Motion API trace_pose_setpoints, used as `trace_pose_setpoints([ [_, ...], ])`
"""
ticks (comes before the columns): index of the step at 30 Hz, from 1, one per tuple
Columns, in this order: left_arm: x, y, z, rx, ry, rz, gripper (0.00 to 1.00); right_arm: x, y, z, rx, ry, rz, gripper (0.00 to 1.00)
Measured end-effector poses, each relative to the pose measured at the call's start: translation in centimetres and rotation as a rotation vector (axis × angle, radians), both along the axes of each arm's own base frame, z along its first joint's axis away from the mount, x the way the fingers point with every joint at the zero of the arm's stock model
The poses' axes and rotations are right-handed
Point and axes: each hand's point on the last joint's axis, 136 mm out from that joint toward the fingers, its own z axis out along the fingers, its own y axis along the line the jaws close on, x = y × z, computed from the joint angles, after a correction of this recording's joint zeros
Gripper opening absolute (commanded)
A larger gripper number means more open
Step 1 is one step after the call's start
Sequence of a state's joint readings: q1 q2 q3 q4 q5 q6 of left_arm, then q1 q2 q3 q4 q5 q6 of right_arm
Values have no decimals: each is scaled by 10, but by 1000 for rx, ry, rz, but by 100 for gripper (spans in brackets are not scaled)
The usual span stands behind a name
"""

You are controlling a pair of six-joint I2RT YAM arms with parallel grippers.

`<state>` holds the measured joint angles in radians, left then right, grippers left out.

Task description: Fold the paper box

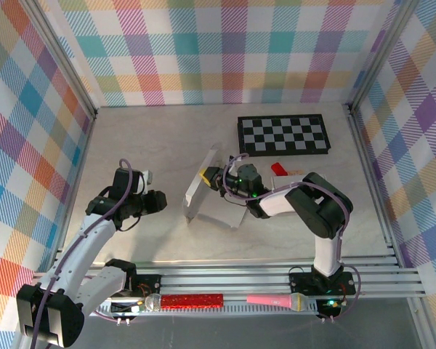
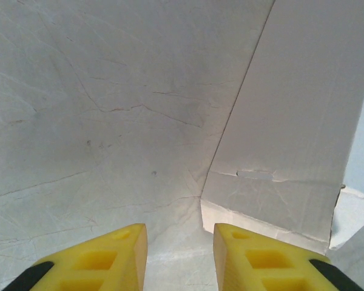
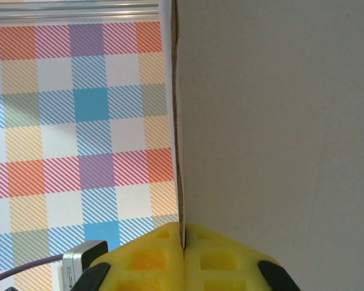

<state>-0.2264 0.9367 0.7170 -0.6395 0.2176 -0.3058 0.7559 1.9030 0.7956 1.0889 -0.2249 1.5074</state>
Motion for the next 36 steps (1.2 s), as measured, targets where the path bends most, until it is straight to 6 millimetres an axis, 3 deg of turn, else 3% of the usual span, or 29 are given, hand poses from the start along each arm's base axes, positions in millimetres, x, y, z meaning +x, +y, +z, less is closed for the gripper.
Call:
trace_pose_setpoints([
  [6, 6, -8, 2, -25, -16, -10, 36, 1, -1, 1, 5, -3, 8, 0],
  [10, 4, -28, 1, -37, -29, -85, 39, 2, -3, -1, 2, 2, 10, 0],
  [15, -9, -51, -14, -23, -12, -179, 39, 3, -5, -1, 3, 6, 14, 0],
  [25, -23, -46, -38, 28, -26, -154, 44, 4, -2, 1, 3, 15, 21, 0],
  [36, -26, -66, -43, 29, -101, -261, 48, 7, 0, 2, 7, 36, 20, 0],
])
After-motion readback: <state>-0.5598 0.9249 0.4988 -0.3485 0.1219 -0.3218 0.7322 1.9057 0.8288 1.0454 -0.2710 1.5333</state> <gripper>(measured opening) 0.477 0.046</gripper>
